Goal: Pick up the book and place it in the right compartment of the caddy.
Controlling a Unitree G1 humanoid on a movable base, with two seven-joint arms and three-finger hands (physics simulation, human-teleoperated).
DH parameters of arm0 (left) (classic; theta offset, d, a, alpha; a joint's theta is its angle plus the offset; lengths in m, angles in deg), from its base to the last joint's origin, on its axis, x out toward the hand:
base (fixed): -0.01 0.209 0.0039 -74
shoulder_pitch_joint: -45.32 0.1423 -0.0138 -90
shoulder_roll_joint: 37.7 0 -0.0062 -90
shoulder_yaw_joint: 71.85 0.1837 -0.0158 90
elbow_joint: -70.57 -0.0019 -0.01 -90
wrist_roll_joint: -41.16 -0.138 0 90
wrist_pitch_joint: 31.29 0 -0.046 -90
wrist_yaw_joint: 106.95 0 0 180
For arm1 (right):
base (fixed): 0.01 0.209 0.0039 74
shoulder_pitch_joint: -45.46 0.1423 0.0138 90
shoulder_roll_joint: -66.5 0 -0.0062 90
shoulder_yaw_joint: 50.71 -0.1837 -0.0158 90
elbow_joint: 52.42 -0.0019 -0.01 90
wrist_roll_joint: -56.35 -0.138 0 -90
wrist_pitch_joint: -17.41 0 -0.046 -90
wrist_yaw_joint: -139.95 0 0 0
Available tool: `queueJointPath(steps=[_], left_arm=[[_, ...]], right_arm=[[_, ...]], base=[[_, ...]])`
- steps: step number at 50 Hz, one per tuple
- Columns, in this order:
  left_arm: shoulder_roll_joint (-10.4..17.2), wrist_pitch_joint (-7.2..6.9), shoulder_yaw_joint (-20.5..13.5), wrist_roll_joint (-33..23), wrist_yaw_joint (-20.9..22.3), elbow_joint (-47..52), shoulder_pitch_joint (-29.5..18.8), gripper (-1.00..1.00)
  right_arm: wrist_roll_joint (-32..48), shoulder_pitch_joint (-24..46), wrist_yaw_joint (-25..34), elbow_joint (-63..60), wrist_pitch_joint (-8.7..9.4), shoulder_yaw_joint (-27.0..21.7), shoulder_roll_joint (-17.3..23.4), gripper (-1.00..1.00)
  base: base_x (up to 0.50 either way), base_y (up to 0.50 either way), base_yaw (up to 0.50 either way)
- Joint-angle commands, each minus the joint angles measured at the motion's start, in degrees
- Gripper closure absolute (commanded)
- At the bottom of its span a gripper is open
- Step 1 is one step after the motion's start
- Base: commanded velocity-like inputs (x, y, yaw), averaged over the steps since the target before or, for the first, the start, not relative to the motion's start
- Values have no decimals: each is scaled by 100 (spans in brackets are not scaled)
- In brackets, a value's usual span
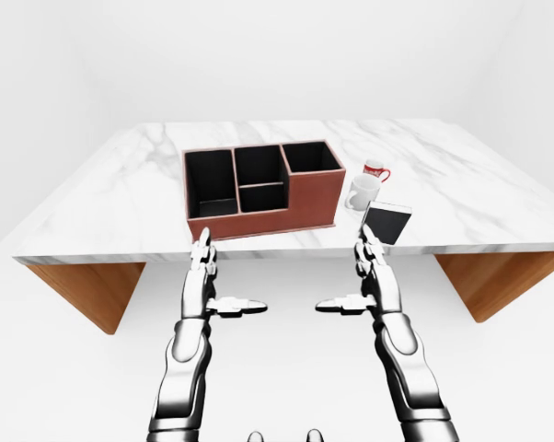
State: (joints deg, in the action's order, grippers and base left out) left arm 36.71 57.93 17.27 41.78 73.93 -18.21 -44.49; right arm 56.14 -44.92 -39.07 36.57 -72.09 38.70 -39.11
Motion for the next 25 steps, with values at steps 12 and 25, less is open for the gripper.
queueJointPath(steps=[12, 25], left_arm=[[111, -411, -238, 58, 57, 747, 73, -100], [247, -422, -1311, 789, -333, 3529, -82, -100]], right_arm=[[-305, -240, 195, -1035, 422, -318, 107, -100], [-498, -695, 451, -3285, 450, -1496, 129, -100]], base=[[0, 0, 0], [0, 0, 0]])
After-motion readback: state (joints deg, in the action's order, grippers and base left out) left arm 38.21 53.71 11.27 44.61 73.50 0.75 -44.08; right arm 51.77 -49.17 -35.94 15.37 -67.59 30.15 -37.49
